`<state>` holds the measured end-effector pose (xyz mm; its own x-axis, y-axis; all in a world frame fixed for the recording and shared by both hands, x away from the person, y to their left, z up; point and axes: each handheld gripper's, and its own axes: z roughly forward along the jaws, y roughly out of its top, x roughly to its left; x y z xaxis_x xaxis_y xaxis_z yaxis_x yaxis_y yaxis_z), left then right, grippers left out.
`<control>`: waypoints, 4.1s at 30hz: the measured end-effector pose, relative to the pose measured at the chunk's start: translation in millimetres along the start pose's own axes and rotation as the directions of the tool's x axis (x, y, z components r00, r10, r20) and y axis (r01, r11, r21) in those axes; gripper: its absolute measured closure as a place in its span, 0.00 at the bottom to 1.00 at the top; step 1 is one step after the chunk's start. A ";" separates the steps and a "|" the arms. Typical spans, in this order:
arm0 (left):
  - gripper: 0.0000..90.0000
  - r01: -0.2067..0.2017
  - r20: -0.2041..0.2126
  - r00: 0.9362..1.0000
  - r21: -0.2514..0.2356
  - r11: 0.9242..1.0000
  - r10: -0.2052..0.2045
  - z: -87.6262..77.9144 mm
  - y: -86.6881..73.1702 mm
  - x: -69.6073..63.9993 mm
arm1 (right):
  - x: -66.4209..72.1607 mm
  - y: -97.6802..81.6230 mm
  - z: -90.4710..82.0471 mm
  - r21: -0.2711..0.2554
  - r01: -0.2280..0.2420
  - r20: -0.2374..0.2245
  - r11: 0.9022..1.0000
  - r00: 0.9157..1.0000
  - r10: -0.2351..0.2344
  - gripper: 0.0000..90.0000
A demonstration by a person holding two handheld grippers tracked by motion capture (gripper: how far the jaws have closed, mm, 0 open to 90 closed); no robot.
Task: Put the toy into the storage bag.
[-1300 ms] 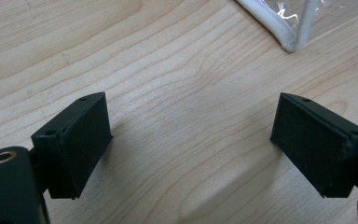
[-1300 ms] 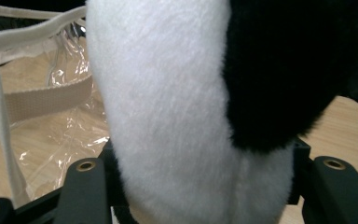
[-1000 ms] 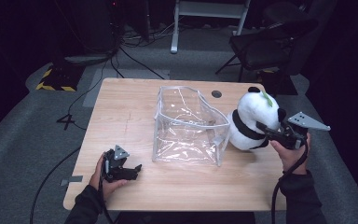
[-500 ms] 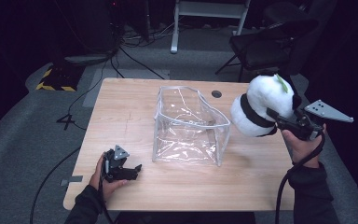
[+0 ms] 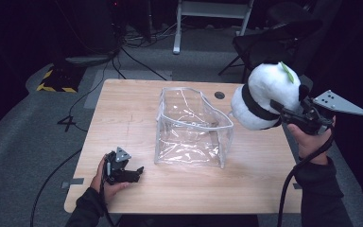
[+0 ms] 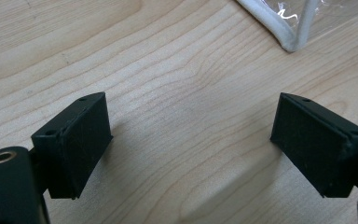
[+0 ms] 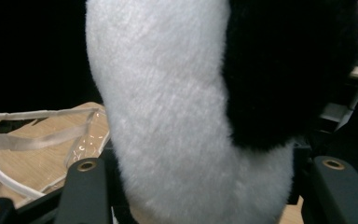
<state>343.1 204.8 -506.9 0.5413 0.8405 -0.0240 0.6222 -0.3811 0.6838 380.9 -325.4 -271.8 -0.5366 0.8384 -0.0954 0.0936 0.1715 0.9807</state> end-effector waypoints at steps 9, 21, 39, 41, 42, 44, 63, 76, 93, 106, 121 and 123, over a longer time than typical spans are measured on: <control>0.13 0.000 0.000 1.000 0.000 1.000 0.000 0.0 0.0 0.0 | 9.6 24.5 2.7 -0.032 0.031 -0.023 0.999 0.999 -0.032 0.46; 0.13 0.001 0.000 1.000 0.000 1.000 -0.001 0.0 0.0 -0.1 | 30.4 46.7 17.6 -0.057 0.068 -0.071 0.996 0.995 -0.072 0.46; 0.13 -0.004 -0.001 1.000 0.002 1.000 0.004 -0.1 0.1 0.3 | 66.0 57.7 42.4 -0.069 0.089 -0.161 0.994 0.982 -0.099 0.46; 0.13 -0.001 0.000 1.000 0.001 1.000 0.001 0.0 0.0 0.2 | 70.1 57.4 46.2 -0.065 0.095 -0.175 0.993 0.979 -0.105 0.46; 0.13 -0.001 0.000 1.000 0.002 1.000 0.001 -0.1 0.0 0.2 | 73.0 57.4 48.3 -0.063 0.098 -0.183 0.993 0.977 -0.108 0.46; 0.13 -0.002 0.000 1.000 0.002 1.000 0.002 0.0 0.0 0.2 | 77.4 57.8 51.6 -0.060 0.104 -0.190 0.993 0.975 -0.114 0.46; 0.13 -0.003 0.000 1.000 0.002 1.000 0.003 0.0 0.0 0.3 | 118.5 56.9 89.8 -0.015 0.163 -0.265 0.987 0.951 -0.161 0.45; 0.13 -0.005 -0.002 1.000 0.001 1.000 0.005 0.0 0.1 0.5 | 134.3 51.8 106.3 0.018 0.172 -0.314 0.985 0.936 -0.157 0.45; 0.13 -0.004 -0.002 1.000 0.002 1.000 0.004 -0.1 0.1 0.3 | 128.9 20.7 123.8 0.143 0.145 -0.338 0.979 0.937 -0.089 0.43; 0.13 -0.004 -0.002 1.000 0.002 1.000 0.004 -0.1 0.1 0.3 | 132.8 7.3 133.1 0.230 0.181 -0.365 0.956 0.927 -0.088 0.40; 0.13 -0.004 -0.001 1.000 0.002 1.000 0.004 -0.1 0.1 0.3 | 133.8 -0.7 144.3 0.357 0.220 -0.404 0.908 0.913 -0.062 0.33; 0.13 -0.001 0.000 1.000 0.001 1.000 0.001 0.0 0.0 0.2 | 133.2 -1.0 145.6 0.375 0.223 -0.405 0.900 0.913 -0.057 0.32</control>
<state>343.2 204.9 -506.9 0.5419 0.8401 -0.0228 0.6220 -0.3827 0.6831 431.5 -138.6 -310.3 -0.8344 0.5461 -0.0739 0.2796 0.5350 0.7972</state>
